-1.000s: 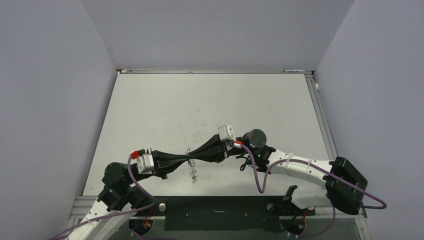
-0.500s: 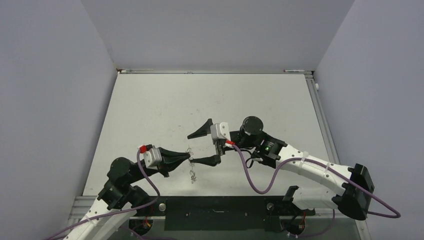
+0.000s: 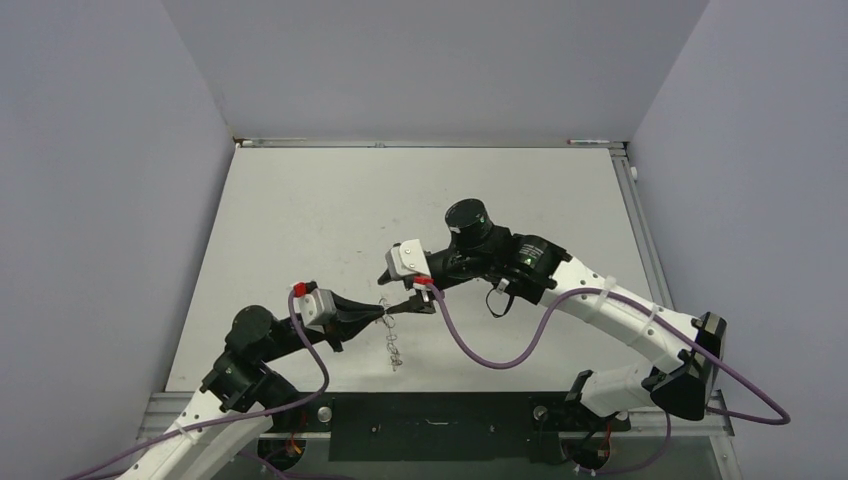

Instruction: Put the keys on the keyring

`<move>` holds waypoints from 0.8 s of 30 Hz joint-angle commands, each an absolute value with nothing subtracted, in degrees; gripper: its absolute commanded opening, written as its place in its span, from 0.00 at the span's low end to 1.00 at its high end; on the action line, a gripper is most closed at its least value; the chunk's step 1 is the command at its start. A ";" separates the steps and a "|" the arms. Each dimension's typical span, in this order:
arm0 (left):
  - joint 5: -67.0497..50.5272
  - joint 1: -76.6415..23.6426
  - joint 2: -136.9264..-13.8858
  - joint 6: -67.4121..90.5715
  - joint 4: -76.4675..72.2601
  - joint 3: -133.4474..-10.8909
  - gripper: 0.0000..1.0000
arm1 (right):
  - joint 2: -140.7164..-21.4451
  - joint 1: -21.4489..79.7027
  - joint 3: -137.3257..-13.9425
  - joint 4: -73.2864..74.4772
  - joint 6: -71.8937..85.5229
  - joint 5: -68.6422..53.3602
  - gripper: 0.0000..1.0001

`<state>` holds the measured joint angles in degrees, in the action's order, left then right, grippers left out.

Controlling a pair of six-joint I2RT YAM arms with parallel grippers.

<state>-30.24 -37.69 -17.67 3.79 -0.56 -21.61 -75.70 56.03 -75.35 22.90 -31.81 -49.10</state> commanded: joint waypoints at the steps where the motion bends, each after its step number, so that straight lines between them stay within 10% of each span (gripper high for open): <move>1: -29.56 -37.35 -18.30 3.87 -2.04 -25.13 0.00 | -78.09 57.19 -79.29 31.56 -36.36 -49.68 0.50; 24: -29.25 -37.35 -17.94 4.39 -2.39 -24.70 0.00 | -81.34 59.01 -79.91 30.03 -36.92 -46.86 0.28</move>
